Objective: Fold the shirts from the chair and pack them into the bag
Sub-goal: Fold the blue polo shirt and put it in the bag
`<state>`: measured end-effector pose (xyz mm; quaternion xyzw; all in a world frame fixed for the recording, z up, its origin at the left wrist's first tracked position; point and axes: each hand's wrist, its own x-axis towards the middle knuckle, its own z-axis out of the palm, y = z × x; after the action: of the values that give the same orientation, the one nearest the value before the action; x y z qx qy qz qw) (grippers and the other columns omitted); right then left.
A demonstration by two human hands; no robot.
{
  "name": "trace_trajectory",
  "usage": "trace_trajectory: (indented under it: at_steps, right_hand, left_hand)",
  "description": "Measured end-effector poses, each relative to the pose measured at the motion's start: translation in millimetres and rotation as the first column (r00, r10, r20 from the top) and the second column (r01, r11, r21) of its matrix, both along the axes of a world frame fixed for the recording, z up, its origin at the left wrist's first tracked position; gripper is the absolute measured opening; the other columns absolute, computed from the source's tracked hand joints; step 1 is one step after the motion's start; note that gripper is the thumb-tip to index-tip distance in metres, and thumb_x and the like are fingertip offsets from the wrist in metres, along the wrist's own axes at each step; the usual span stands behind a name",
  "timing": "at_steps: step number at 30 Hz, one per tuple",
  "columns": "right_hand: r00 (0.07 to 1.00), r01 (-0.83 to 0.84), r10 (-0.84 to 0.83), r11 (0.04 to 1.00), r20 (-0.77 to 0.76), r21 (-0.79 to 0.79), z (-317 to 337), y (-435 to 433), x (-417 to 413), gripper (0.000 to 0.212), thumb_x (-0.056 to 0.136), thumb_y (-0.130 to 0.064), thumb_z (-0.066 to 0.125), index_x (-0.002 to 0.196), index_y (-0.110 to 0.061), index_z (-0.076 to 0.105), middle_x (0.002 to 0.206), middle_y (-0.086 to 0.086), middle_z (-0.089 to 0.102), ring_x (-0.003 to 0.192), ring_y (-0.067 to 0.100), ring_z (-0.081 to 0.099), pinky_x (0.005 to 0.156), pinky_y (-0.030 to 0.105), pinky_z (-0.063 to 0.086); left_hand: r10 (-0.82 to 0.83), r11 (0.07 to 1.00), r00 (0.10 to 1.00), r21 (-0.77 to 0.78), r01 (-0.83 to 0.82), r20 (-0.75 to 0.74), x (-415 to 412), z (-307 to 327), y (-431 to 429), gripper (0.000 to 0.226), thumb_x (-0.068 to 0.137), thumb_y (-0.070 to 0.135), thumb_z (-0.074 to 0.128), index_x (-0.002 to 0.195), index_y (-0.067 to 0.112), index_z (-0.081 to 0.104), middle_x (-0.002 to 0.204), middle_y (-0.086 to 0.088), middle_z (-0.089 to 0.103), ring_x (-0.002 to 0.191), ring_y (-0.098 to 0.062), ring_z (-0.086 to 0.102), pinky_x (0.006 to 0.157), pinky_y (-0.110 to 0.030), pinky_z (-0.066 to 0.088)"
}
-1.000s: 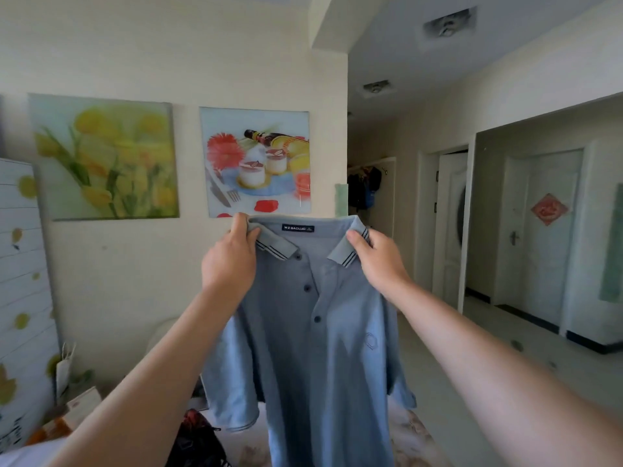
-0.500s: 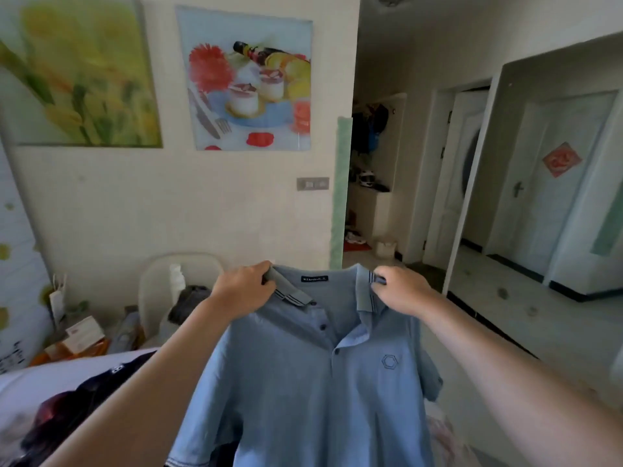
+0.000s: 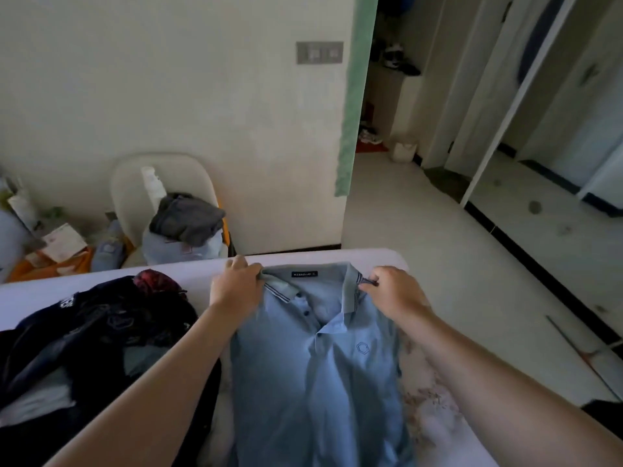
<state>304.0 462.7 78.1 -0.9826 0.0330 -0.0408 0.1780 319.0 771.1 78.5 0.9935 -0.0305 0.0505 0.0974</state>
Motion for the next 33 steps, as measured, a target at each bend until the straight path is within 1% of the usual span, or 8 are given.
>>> trace_trajectory:
  at_steps: [7,10,12,17,23,28,31,33]
  right_hand:
    - [0.979,0.161,-0.113,0.94,-0.17,0.301,-65.4,18.6,79.5,0.024,0.094,-0.038,0.059,0.09,-0.017,0.069,0.091,0.001,0.074,0.092,0.025,0.068,0.076,0.03,0.048]
    - [0.952,0.042,0.108,0.88,-0.286,0.473,-85.4,24.2,81.3,0.055,0.096,-0.019,0.059,0.148,-0.019,0.042,0.144,-0.001,0.054,0.133,0.019,0.05,0.104,0.028,0.04]
    - [0.91,-0.039,0.223,0.885,-0.35,0.464,-104.0,20.4,70.0,0.07,0.098,-0.013,0.055,0.158,-0.023,0.021,0.155,-0.004,0.038,0.141,0.019,0.039,0.105,0.024,0.036]
    - [0.901,-0.157,0.181,0.983,-0.395,0.093,-161.9,-9.2,44.7,0.059,0.101,-0.021,0.046,0.157,-0.022,0.025,0.163,0.008,0.024,0.148,0.027,0.026,0.118,0.041,0.029]
    - [0.788,-0.352,0.305,0.936,-0.535,0.015,-190.8,-21.6,24.2,0.07,0.103,-0.052,0.034,0.159,-0.028,0.0,0.166,-0.001,-0.011,0.153,0.019,-0.008,0.124,0.044,0.001]
    - [1.0,0.021,-0.02,0.999,-0.012,0.045,-196.9,-50.1,26.6,0.048,0.101,-0.032,0.046,0.144,-0.011,0.046,0.149,0.012,0.045,0.139,0.031,0.038,0.113,0.044,0.034]
    - [0.955,0.149,-0.191,0.97,-0.227,-0.191,-193.3,-64.8,31.0,0.041,0.095,-0.044,0.052,0.125,-0.016,0.059,0.128,0.012,0.055,0.12,0.035,0.046,0.097,0.044,0.041]
    - [0.97,0.111,-0.128,0.99,-0.207,-0.09,-193.3,-62.8,31.7,0.024,0.089,-0.042,0.062,0.094,-0.018,0.064,0.102,0.006,0.059,0.102,0.032,0.053,0.082,0.039,0.043]
  left_hand:
    - [0.156,0.869,0.969,-0.44,-0.227,-0.192,63.0,-57.5,-17.6,0.005,0.1,0.017,0.042,0.104,0.014,0.044,0.093,-0.012,0.063,0.078,-0.03,0.058,0.067,-0.043,0.05]
    - [0.148,0.773,0.94,-0.557,-0.303,-0.306,69.4,-85.9,-25.9,0.059,0.1,0.015,0.047,0.15,0.024,0.018,0.122,-0.014,0.059,0.09,-0.025,0.058,0.071,-0.035,0.046]
    - [0.136,0.822,0.933,-0.488,-0.294,-0.332,60.1,-107.4,-34.3,0.082,0.098,0.011,0.051,0.156,0.03,-0.004,0.155,-0.012,0.033,0.126,-0.029,0.047,0.097,-0.041,0.046]
    - [-0.192,0.953,0.954,-0.277,0.124,-0.232,27.3,-147.6,-68.6,0.059,0.103,0.023,0.042,0.156,0.032,0.018,0.165,0.002,0.01,0.151,-0.02,0.008,0.121,-0.041,0.017]
    - [-0.211,0.944,0.793,0.09,0.317,-0.572,9.1,-192.4,-76.6,0.07,0.102,0.05,0.036,0.157,0.031,-0.003,0.164,0.0,-0.019,0.151,-0.026,-0.013,0.122,-0.05,0.005]
    - [-0.111,0.96,0.859,0.169,0.223,-0.5,4.0,-188.5,-79.6,0.065,0.1,0.038,0.039,0.157,0.026,0.012,0.165,-0.007,-0.01,0.151,-0.028,-0.008,0.121,-0.048,0.003]
    - [-0.142,0.984,0.899,0.036,0.172,-0.415,6.1,-178.4,-105.8,0.057,0.098,0.029,0.042,0.152,0.026,0.028,0.163,-0.006,0.011,0.149,-0.026,0.009,0.119,-0.042,0.015]
    - [-0.248,0.968,0.908,-0.125,0.217,-0.339,11.7,-171.5,-128.2,0.056,0.098,0.02,0.042,0.151,0.026,0.029,0.16,-0.001,0.023,0.145,-0.023,0.02,0.116,-0.04,0.022]
